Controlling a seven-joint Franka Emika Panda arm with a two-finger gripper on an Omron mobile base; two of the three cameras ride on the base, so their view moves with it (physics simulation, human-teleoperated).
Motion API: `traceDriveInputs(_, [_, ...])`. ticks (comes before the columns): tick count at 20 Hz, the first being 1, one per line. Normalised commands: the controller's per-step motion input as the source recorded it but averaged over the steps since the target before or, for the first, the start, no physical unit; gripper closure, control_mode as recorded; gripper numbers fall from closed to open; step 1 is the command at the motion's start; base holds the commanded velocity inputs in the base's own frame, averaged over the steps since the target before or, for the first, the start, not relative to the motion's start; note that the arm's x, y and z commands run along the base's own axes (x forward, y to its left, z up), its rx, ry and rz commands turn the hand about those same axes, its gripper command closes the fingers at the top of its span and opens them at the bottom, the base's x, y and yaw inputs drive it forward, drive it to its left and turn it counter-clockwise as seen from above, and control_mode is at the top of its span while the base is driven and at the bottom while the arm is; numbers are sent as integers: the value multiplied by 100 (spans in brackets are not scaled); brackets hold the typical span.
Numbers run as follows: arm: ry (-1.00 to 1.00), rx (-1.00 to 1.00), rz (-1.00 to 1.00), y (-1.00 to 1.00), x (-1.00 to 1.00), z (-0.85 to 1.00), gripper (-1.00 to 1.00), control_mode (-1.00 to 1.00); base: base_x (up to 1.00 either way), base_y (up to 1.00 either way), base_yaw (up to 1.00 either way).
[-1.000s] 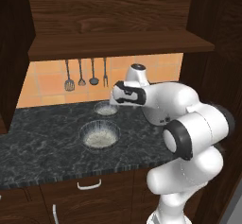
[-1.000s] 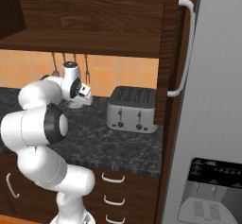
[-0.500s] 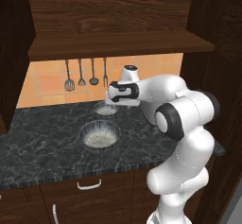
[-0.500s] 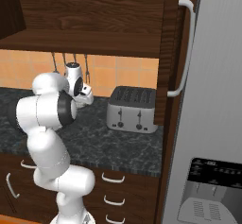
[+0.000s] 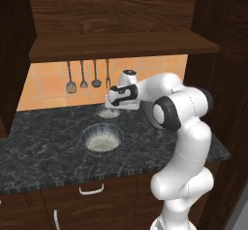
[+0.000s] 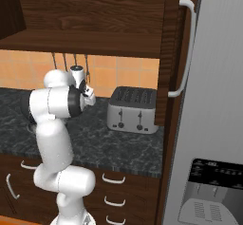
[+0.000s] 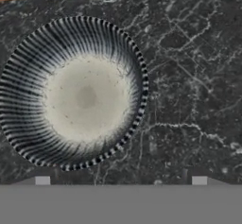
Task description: Pick up the bowls on the counter and stack them on top of one another in the open cabinet. Place the smaller bowl on top of the larger bowl.
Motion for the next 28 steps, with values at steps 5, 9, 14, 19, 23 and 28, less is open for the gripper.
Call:
traceDriveInputs(5, [0,0,0,0,40,-23,-100,-100,0,0,0])
traceDriveInputs(9, [0,0,0,1,23,-43,-100,-100,0,0,0])
traceDriveInputs(14, [0,0,0,5,7,-37,-100,-100,0,0,0])
traceDriveInputs(19, [0,0,0,7,13,-28,100,-100,0,0,0])
traceDriveInputs(23, [0,0,-1,16,8,-8,100,-100,0,0,0])
traceDriveInputs(28, [0,0,0,2,0,0,100,-100,0,0,0])
